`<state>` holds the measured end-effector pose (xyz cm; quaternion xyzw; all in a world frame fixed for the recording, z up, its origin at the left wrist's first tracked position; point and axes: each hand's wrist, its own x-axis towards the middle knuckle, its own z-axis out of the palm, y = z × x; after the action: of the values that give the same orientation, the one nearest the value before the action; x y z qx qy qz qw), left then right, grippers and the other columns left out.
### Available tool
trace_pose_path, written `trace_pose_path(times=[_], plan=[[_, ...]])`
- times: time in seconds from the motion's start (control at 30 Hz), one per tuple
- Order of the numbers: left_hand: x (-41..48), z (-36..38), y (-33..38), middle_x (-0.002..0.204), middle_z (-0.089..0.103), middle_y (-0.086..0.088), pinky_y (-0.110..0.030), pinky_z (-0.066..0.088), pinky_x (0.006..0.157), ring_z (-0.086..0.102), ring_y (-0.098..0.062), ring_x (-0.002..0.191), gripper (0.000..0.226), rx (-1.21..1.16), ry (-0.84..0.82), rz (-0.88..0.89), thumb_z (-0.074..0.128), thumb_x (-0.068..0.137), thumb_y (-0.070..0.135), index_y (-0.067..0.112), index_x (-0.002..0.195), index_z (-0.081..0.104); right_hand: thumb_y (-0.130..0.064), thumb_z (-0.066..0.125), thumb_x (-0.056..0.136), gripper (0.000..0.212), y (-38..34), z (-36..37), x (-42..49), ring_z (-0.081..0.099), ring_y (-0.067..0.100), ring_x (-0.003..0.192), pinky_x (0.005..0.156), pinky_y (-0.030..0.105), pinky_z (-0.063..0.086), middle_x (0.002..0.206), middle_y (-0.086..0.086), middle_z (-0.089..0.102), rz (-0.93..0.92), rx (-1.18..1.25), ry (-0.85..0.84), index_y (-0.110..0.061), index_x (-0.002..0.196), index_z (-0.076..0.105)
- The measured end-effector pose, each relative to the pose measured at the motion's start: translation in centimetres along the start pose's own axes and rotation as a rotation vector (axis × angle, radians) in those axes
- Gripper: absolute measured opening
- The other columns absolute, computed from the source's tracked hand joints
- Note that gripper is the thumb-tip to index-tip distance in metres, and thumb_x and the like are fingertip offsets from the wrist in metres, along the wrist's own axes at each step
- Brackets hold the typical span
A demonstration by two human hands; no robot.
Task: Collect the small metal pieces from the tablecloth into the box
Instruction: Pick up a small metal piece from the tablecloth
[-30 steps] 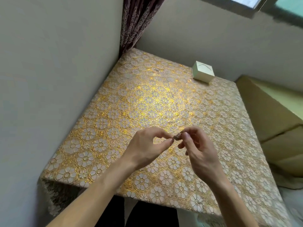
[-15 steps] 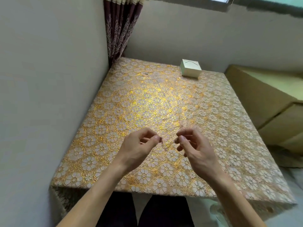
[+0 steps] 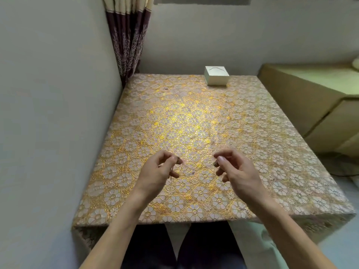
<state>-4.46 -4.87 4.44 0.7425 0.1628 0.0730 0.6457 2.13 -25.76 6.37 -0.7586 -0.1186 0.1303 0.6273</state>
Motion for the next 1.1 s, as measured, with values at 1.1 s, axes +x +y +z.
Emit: trace_pose_path(times=[1.1], plan=[[-1.0,-1.8,-2.6,0.074,0.043,-0.006,-0.033,0.038,0.076,0.048,-0.019,0.075,0.029,0.224,-0.325,-0.083,0.067,0.084,0.061,0.053,0.112,0.07,-0.013,0.047,0.101,0.021,-1.0,-0.8,-0.1,0.061,0.014,0.072,0.071,0.028,0.049,0.08,0.003,0.063,0.352,0.796,0.038,-0.005,0.108,0.066]])
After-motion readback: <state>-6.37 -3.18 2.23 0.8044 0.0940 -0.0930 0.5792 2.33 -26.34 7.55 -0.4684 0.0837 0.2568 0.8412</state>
